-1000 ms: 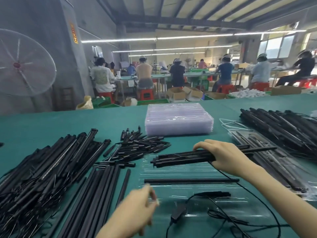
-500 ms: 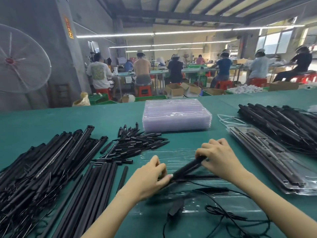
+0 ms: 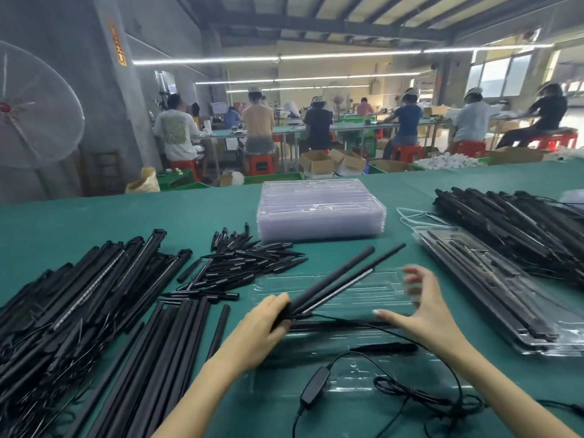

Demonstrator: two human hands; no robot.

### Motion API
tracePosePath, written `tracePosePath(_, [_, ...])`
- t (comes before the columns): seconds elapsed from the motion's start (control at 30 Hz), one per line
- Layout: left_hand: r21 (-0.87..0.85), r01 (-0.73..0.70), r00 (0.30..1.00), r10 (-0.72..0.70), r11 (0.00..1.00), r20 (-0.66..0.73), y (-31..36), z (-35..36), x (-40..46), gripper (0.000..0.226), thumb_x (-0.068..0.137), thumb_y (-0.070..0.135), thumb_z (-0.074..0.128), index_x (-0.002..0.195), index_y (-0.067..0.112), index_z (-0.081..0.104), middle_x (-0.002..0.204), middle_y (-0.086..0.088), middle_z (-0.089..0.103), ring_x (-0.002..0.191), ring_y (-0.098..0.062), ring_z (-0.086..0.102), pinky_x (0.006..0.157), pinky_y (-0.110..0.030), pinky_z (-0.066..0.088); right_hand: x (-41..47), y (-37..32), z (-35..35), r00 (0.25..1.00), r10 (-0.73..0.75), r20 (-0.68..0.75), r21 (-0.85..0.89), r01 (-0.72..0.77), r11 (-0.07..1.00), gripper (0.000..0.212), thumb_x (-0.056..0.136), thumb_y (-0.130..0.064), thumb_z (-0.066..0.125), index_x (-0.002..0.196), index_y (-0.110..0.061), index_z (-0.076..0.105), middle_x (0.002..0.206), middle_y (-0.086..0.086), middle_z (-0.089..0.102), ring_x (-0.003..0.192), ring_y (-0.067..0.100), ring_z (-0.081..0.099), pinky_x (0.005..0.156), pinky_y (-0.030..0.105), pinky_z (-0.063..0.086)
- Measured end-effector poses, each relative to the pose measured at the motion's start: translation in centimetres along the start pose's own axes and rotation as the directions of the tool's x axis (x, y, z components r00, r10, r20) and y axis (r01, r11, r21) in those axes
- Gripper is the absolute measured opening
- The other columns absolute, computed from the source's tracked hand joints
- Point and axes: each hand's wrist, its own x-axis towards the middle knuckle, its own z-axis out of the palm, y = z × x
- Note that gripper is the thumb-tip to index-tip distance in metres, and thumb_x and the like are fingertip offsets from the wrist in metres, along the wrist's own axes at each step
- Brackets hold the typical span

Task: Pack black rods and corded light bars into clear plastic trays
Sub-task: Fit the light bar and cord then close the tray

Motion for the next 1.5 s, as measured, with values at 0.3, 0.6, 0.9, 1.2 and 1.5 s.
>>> tracePosePath(0.3, [0.001, -0.101, 0.990, 0.101, 0.995, -0.099, 0.9, -0.3, -0.3, 0.003, 0.099, 0.022, 0.047, 0.099, 0.020, 0.045, 0.102, 0.012, 0.041, 0.081, -0.015, 0.052, 0.074, -0.033, 0.047, 0.3, 0.5, -3.6, 0.917, 0.024, 0.398, 0.211, -0.117, 0.971, 0.026, 0.085, -0.033, 0.058, 0.072, -0.012, 0.065, 0.069, 0.001, 0.060, 0.063, 0.012, 0.058, 0.063, 0.027, 0.052])
tracePosePath(0.6, [-0.040, -0.116, 0.989, 0.112, 0.992, -0.101, 0.2, -0.7, -0.7, 0.004, 0.099, 0.017, 0.045, 0.102, 0.018, 0.048, 0.094, 0.018, 0.043, 0.083, -0.011, 0.048, 0.076, -0.034, 0.045, -0.1, 4.0, -10.6, 0.290, 0.079, 0.954, 0.103, -0.562, 0.821, 0.017, 0.100, -0.019, 0.051, 0.106, -0.005, 0.056, 0.072, 0.001, 0.054, 0.062, 0.011, 0.057, 0.061, 0.021, 0.051])
tracePosePath(0.9, [0.363, -0.378, 0.923, 0.379, 0.852, 0.071, -0.6, 0.1, -0.9, 0.045, 0.071, -0.001, 0.075, 0.102, 0.020, 0.052, 0.101, -0.005, 0.061, 0.077, -0.021, 0.059, 0.069, -0.025, 0.050, 0.0, 3.9, -14.6, 0.829, 0.105, 0.549, 0.005, -0.129, 0.992, 0.033, 0.082, -0.038, 0.070, 0.112, -0.025, 0.069, 0.062, 0.002, 0.040, 0.057, 0.015, 0.038, 0.050, 0.020, 0.029])
tracePosePath(1.2, [0.500, -0.248, 0.965, 0.257, 0.830, 0.053, -1.0, 1.6, -1.2, 0.062, 0.061, 0.010, 0.082, 0.097, 0.033, 0.037, 0.092, 0.010, 0.056, 0.079, -0.009, 0.056, 0.065, -0.018, 0.042, 1.5, 3.5, -9.5, 0.984, -0.087, 0.157, -0.300, 0.132, 0.945, 0.014, 0.079, -0.017, 0.076, 0.075, -0.029, 0.070, 0.057, 0.000, 0.062, 0.047, 0.005, 0.051, 0.049, 0.014, 0.039])
tracePosePath(1.5, [0.357, -0.169, 0.986, 0.152, 0.919, 0.075, -1.8, 2.1, -0.4, 0.023, 0.090, 0.027, 0.054, 0.107, 0.028, 0.038, 0.112, 0.012, 0.034, 0.099, -0.010, 0.028, 0.081, -0.023, 0.024, 1.9, 5.2, -7.6, 0.996, 0.040, 0.081, -0.279, -0.016, 0.960, 0.014, 0.080, -0.017, 0.075, 0.072, -0.028, 0.073, 0.064, -0.020, 0.069, 0.058, -0.009, 0.059, 0.056, 0.008, 0.040])
